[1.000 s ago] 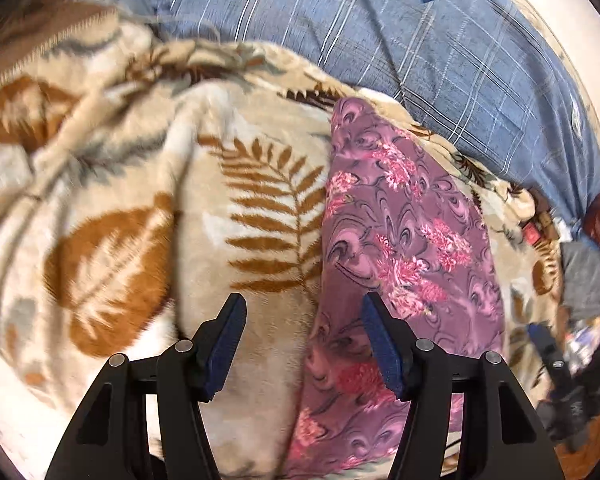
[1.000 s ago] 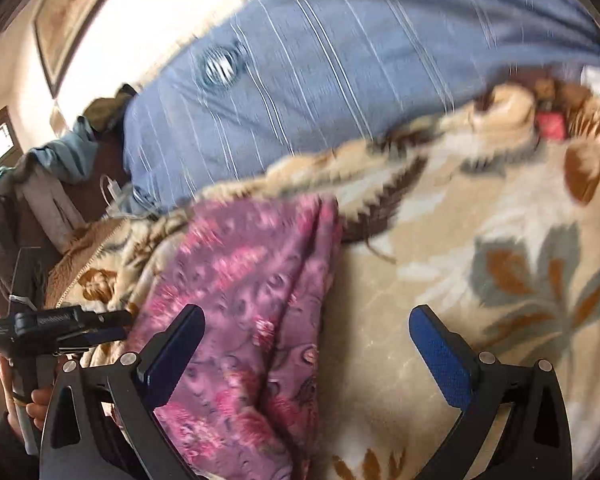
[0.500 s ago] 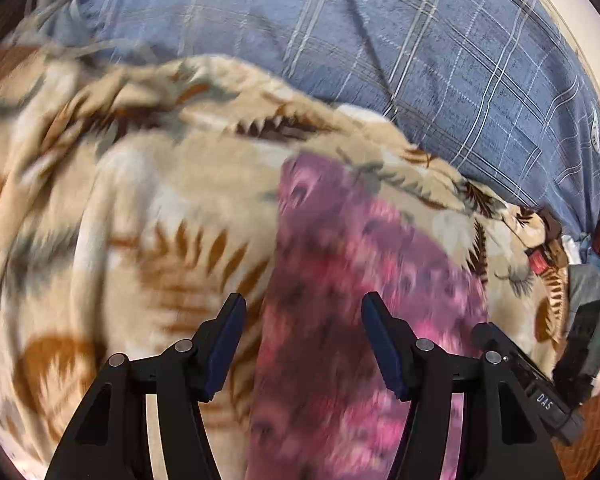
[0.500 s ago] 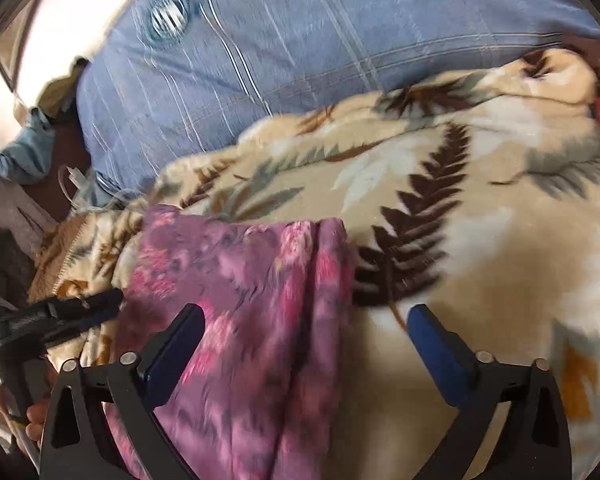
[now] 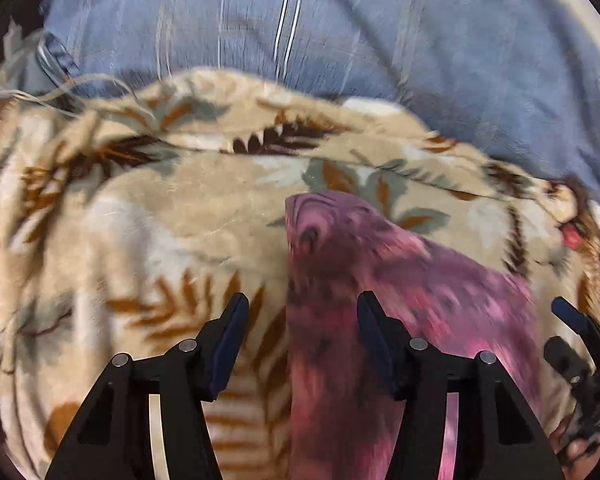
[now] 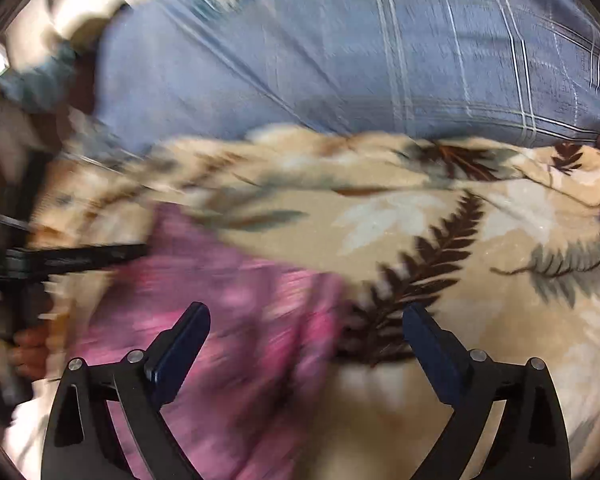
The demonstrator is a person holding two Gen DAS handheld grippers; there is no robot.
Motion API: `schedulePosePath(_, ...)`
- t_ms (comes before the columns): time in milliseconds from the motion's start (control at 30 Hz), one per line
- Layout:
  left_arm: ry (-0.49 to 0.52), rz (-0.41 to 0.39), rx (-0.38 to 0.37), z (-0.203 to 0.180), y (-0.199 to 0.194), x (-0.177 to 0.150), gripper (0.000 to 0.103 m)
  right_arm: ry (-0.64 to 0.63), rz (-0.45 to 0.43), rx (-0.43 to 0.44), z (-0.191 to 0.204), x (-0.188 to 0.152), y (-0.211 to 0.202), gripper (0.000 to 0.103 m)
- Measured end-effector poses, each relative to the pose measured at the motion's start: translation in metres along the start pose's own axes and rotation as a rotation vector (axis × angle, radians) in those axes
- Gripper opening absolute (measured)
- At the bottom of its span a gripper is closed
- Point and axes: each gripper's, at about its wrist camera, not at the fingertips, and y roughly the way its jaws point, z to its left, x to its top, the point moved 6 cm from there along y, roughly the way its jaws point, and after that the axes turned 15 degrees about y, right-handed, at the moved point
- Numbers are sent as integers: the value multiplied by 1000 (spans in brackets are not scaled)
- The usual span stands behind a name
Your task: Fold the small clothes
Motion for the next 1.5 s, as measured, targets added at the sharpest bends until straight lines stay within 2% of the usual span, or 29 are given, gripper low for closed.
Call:
schedulePosePath(67, 32, -45, -31, -6, -22, -21, 57, 26, 2, 108, 7, -19, -23, 99)
schedulePosePath(167, 61, -69, -54, -21, -35, -57, 60, 127, 82, 291, 13, -47, -29, 99)
schedulePosePath(233, 39, -24, -35, -23, -15, -79, 63, 176, 124, 321, 11, -63, -23, 99)
schedulePosePath(333, -69, -34, -71, -14, -12, -86, 68, 190, 175, 221, 3, -87, 0, 98)
schedulePosePath(367, -96, -21, -85, -11, -15, -86, 66, 158, 124, 216, 8, -87, -6, 98)
schedulePosePath(400, -105, -13, -101, -10, -20, -85, 65, 134, 116, 148, 12, -87, -11, 98)
schedulePosePath(433, -97, -16, -92, -10, -30, -85, 64, 128, 114, 117, 13, -86, -15, 98)
schedulePosePath(533, -9, -64, 12, -11, -61, -89, 66, 108, 43, 96, 19, -87, -43, 99)
schedulePosePath(600, 46, -80, 69, -18, -78, -100, 67, 82, 12, 47, 22, -92, -61, 100)
schedulePosePath(667, 56, -62, 108, -25, -85, -114, 72, 62, 11, -3, 22, -99, -71, 100)
schedulePosePath(767, 58, -33, 148, -39, -93, -131, 72, 19, 23, -102, 24, -110, -77, 100)
schedulePosePath(867, 77, -60, 178, -52, -107, -142, 72, 8, 7, -182, 21, -124, -95, 100)
schedulePosePath(1067, 94, -157, 207, -78, -161, -173, 72, -9, -80, -270, 17, -140, -130, 103)
schedulePosePath(1133, 118, -172, 228, -85, -170, -184, 72, -28, -82, -285, 19, -146, -134, 103)
schedulePosePath(1300, 166, -168, 230, -97, -183, -202, 72, -32, -71, -233, 31, -155, -147, 103)
schedulePosePath(1500, 196, -168, 204, -105, -191, -212, 72, -100, -65, -283, 43, -162, -156, 103)
